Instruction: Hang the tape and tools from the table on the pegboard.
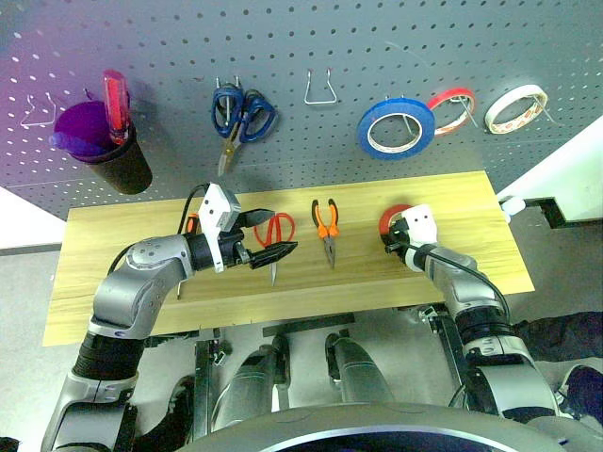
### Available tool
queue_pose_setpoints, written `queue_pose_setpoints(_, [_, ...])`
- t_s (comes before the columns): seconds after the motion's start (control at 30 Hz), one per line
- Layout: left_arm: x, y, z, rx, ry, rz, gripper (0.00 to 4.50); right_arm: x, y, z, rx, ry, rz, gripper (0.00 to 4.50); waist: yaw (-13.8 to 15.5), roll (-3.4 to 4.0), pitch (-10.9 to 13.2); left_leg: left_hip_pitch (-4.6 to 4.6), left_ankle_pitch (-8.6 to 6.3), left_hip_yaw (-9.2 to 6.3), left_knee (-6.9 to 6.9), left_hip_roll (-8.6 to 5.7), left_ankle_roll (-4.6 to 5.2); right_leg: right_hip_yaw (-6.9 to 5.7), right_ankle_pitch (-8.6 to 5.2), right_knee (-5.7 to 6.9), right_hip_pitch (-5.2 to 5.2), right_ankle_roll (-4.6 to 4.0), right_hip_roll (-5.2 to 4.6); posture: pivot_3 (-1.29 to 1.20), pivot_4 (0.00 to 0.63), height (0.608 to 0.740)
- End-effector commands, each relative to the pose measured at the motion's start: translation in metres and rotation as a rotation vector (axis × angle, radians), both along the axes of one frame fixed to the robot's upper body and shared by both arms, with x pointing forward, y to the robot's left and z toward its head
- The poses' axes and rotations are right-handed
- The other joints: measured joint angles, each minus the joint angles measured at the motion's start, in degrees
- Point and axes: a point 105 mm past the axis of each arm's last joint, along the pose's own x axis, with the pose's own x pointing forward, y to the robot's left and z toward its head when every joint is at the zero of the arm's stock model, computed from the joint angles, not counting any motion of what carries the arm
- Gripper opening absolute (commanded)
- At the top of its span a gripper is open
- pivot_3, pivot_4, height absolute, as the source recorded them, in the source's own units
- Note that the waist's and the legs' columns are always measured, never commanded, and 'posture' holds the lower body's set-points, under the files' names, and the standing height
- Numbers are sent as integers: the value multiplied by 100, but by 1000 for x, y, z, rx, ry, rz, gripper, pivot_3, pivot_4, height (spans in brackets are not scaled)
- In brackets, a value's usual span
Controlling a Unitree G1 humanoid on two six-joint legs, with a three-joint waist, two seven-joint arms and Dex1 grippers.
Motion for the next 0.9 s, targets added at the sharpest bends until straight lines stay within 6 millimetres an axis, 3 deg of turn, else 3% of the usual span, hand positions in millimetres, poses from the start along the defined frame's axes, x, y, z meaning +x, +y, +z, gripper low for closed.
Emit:
queue_pose_setpoints(0.03, [4,3,15,-32,-76,11,4500,-4,-8,19,69,-80,-40,730,28,1,-1,0,0,0,0,0,0,-1,0,0,-1,0,0,-121,332,739])
queue_pose_setpoints(0.3, [4,0,18,-62,-86,-9,4500,-17,-18,49,182,-211,-75,730,115,2,-29,-5,23,0,5,0,-60,-36,11,3,-5,8,-12,-155,260,739])
queue_pose_setpoints(0.7, [9,-6,26,-99,-105,-40,4500,-23,-41,64,214,-302,-199,730,107,7,-257,-6,36,0,15,-2,-80,-51,29,4,0,13,-12,-167,192,739])
queue_pose_setpoints(0.9, [12,-9,31,-117,-120,-46,4500,-26,-43,90,253,-431,-201,730,104,8,-390,2,44,0,17,-1,-91,-51,39,8,6,9,-11,-183,177,739])
